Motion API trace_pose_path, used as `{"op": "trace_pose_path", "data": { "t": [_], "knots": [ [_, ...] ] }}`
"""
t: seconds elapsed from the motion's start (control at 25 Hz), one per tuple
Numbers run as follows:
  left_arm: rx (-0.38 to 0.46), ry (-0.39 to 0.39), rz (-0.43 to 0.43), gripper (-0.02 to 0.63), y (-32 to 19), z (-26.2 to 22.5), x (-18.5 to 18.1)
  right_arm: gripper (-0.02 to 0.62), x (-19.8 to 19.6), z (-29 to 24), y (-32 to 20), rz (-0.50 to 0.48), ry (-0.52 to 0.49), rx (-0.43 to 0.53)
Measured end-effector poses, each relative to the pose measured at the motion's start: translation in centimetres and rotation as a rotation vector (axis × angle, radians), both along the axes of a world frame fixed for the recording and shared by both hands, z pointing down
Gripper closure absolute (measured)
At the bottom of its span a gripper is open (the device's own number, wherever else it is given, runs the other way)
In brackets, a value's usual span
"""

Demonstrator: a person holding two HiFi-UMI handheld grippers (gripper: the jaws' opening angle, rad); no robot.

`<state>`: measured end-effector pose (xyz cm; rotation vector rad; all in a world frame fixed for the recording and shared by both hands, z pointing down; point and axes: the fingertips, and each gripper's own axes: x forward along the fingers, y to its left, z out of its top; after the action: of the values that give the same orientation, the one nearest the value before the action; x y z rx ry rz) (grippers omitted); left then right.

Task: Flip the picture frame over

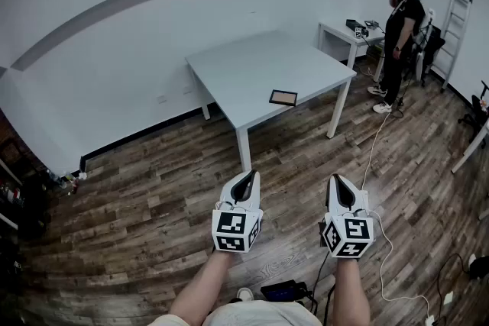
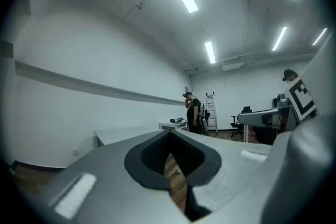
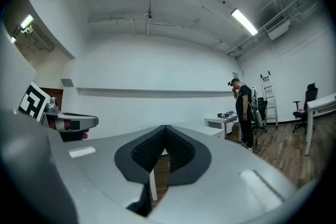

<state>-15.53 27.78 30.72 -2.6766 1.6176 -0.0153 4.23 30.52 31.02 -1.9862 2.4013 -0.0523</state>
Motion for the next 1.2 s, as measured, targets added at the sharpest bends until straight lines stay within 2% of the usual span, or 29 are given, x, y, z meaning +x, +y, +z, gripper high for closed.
{"op": "trace_pose_path", "data": {
  "t": [0.32,0.6,1.2],
  "knots": [
    [0.006,0.005,0.000,0.606,-0.1,-0.3,0.2,0.572,-0.2,0.0,-0.1,-0.004,0.001,0.003],
    [0.009,-0.001,0.004,0.606,0.0,-0.5,1.9,0.572,1.3,0.2,0.1,-0.003,0.000,0.002],
    [0.008,-0.020,-0.017,0.606,1.0,-0.4,9.2,0.571,7.8,1.0,0.4,-0.056,-0.044,0.000]
  ]
}}
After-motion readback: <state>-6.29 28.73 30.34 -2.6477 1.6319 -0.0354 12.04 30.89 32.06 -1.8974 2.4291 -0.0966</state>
